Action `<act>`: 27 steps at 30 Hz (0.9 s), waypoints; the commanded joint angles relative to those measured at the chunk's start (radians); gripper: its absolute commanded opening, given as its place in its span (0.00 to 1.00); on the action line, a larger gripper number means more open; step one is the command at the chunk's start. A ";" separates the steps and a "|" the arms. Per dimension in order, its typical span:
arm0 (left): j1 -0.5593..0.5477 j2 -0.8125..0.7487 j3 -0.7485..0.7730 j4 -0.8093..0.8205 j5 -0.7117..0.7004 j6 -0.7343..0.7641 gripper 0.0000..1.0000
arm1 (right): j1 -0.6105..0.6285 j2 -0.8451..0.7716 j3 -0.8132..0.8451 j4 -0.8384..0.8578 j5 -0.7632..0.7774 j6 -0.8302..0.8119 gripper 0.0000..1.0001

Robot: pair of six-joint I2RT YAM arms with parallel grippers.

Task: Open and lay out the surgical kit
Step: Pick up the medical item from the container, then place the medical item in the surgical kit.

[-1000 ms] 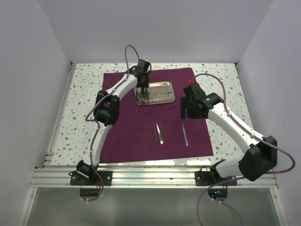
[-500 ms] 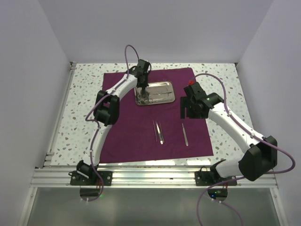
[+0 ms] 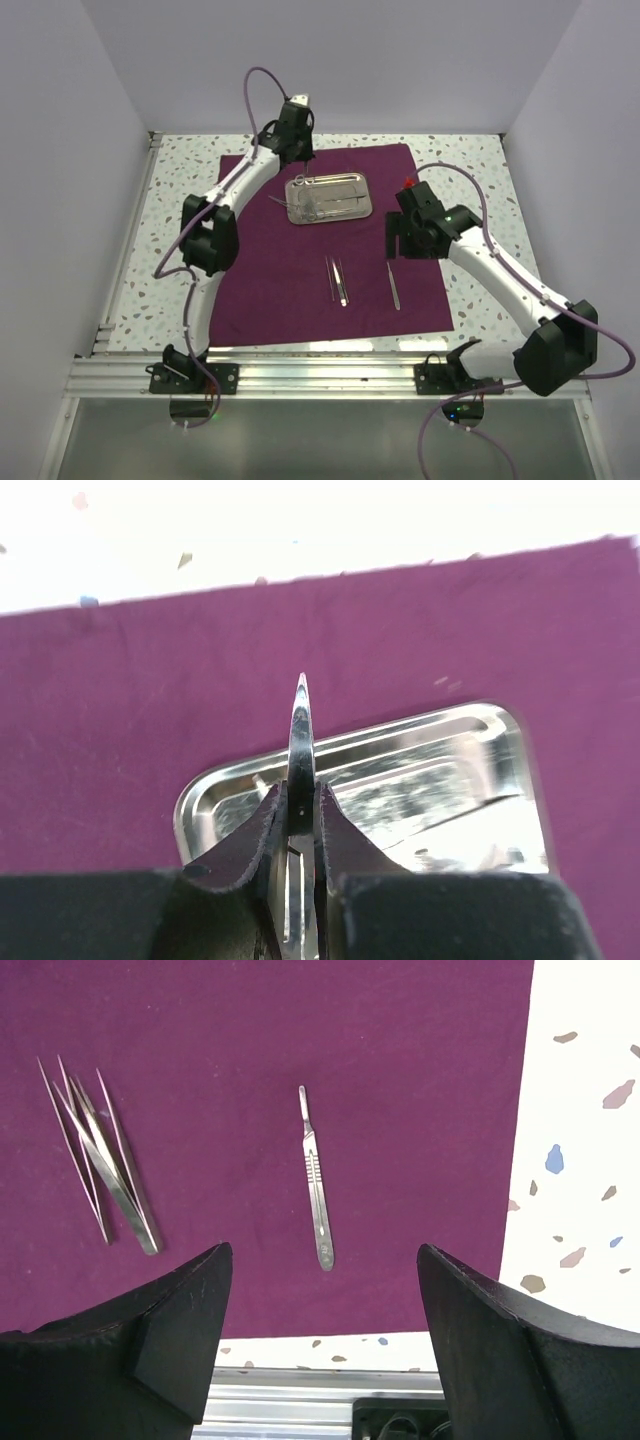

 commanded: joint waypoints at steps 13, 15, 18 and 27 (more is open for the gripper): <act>0.003 -0.347 -0.366 0.136 0.014 -0.111 0.00 | -0.002 -0.191 -0.108 -0.025 0.017 0.045 0.78; -0.004 -0.468 -0.507 0.103 -0.015 -0.105 0.00 | -0.002 -0.199 -0.128 -0.017 0.009 0.051 0.78; -0.026 -0.652 -0.731 0.065 -0.066 -0.096 0.00 | -0.002 -0.188 -0.136 0.000 0.000 0.054 0.78; -0.126 -1.047 -1.259 0.050 -0.123 -0.231 0.00 | -0.002 -0.079 -0.070 0.037 -0.046 0.020 0.77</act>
